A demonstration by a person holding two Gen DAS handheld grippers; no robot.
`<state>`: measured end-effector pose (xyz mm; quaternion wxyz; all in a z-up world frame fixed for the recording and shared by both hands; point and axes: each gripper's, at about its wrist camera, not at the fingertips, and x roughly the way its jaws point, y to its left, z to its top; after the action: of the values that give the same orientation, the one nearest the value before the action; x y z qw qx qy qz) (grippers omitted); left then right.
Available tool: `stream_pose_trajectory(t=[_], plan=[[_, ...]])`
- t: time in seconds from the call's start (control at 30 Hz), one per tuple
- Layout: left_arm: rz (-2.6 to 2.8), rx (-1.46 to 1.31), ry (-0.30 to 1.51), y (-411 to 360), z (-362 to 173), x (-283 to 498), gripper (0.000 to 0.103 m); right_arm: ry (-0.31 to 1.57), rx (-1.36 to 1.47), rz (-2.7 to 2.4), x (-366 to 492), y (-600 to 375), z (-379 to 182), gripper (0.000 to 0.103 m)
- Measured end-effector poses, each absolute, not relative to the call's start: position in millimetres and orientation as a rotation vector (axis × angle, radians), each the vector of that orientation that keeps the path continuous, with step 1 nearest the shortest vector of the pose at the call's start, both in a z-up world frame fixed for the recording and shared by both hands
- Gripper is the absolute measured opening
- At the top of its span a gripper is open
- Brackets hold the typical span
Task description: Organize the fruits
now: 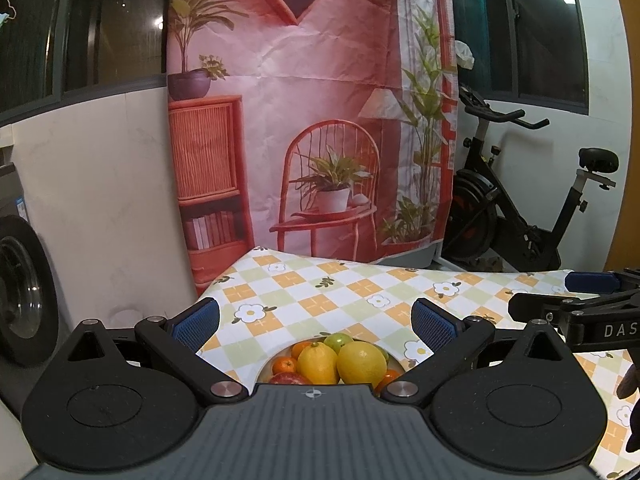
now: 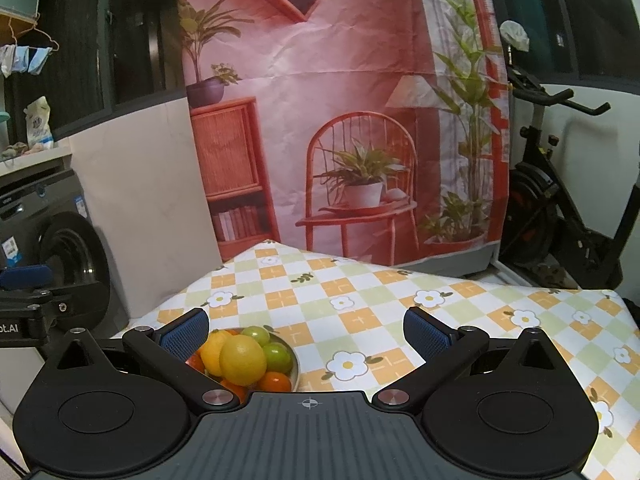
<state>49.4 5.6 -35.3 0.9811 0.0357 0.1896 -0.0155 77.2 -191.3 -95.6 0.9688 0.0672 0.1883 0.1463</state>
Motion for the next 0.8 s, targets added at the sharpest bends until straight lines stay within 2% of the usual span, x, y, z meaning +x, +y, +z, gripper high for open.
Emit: stream_pose_trajectory(t=[0.8], plan=[[-0.062, 0.06, 0.408, 7, -44, 56, 0.103, 0.4, 0.141, 0.287, 78, -195, -107, 0.103]])
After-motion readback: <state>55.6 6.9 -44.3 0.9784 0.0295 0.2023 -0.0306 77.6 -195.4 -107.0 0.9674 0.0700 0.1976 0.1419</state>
